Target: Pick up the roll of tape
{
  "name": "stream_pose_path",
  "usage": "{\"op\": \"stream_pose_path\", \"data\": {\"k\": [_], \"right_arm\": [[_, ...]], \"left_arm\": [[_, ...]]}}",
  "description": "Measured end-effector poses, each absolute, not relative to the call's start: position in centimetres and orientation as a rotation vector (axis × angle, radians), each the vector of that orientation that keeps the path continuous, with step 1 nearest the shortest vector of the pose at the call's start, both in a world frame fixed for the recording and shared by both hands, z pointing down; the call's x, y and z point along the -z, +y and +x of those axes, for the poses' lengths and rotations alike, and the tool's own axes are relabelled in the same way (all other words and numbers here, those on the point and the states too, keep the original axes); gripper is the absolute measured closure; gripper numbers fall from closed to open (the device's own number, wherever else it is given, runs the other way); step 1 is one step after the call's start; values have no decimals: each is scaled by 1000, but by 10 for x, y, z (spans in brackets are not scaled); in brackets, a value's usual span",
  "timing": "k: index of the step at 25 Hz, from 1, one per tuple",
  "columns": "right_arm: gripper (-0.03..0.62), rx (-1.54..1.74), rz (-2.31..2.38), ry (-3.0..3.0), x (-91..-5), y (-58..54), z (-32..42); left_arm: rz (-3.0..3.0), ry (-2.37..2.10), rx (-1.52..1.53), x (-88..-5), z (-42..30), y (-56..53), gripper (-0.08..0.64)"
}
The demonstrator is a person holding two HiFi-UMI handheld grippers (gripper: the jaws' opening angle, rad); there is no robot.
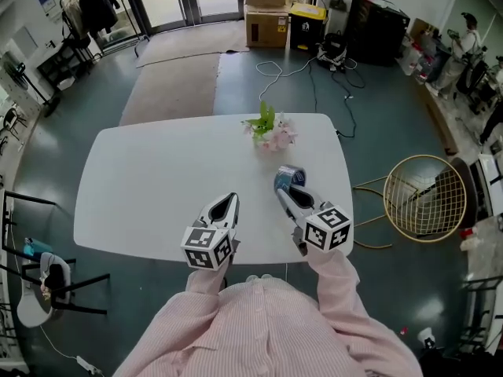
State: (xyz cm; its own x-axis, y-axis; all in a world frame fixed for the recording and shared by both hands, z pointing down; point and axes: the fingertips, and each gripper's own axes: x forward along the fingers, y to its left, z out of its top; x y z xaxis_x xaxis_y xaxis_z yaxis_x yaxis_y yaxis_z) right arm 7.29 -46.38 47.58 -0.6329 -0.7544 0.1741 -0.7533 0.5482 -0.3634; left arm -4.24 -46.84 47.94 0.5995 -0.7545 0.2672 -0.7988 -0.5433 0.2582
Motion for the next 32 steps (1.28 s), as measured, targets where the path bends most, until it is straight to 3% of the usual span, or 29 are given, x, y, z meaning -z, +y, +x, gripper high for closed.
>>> {"op": "stream_pose_path", "data": {"k": [32], "right_arm": [[543, 412, -1431, 2558, -394, -434, 110]], "left_arm": [[2580, -1350, 19, -401, -60, -454, 560]]}}
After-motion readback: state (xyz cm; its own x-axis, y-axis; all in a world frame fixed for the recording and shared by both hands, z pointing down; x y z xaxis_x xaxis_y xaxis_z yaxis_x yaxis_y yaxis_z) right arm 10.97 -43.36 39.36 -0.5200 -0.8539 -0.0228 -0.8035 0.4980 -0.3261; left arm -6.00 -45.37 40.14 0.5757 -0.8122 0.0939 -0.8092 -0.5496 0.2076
